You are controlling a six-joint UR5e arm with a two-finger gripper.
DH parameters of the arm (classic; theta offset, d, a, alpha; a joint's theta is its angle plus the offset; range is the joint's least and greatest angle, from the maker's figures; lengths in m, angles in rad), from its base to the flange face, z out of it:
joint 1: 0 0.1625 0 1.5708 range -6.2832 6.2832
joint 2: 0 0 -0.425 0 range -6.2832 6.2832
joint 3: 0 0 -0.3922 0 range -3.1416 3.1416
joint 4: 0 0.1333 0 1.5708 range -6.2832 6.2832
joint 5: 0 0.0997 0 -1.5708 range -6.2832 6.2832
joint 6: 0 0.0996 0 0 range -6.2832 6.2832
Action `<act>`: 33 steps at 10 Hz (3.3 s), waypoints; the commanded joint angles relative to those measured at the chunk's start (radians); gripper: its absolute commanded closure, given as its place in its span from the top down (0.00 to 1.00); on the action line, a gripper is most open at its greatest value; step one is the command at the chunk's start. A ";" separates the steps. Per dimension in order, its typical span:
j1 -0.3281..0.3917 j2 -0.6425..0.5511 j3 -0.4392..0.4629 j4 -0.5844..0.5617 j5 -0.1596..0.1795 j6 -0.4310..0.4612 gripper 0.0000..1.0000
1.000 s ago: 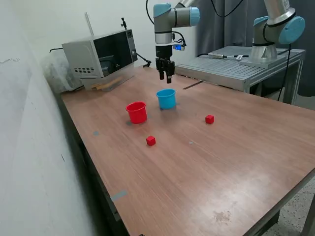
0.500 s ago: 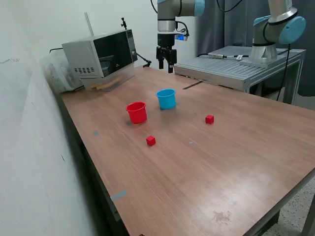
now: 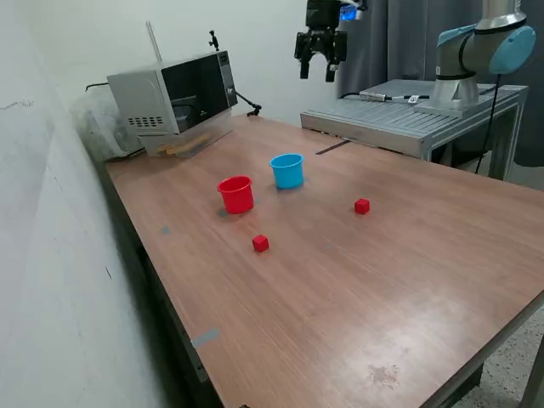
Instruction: Place red objects in the red bin, and blue objects in the blue bin.
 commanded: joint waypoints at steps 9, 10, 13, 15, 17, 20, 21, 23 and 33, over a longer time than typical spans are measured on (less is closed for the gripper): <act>0.270 0.331 0.045 -0.213 0.044 0.001 1.00; 0.270 0.363 0.044 -0.231 0.044 0.001 1.00; 0.256 0.429 0.034 -0.268 0.036 0.032 1.00; 0.244 0.459 0.019 -0.268 0.036 0.070 1.00; 0.230 0.480 -0.010 -0.276 0.030 0.108 1.00; 0.209 0.496 -0.027 -0.281 0.030 0.124 1.00; 0.209 0.503 -0.025 -0.296 0.030 0.124 1.00; 0.209 0.520 -0.024 -0.304 0.032 0.124 1.00; 0.209 0.531 -0.016 -0.319 0.039 0.096 0.00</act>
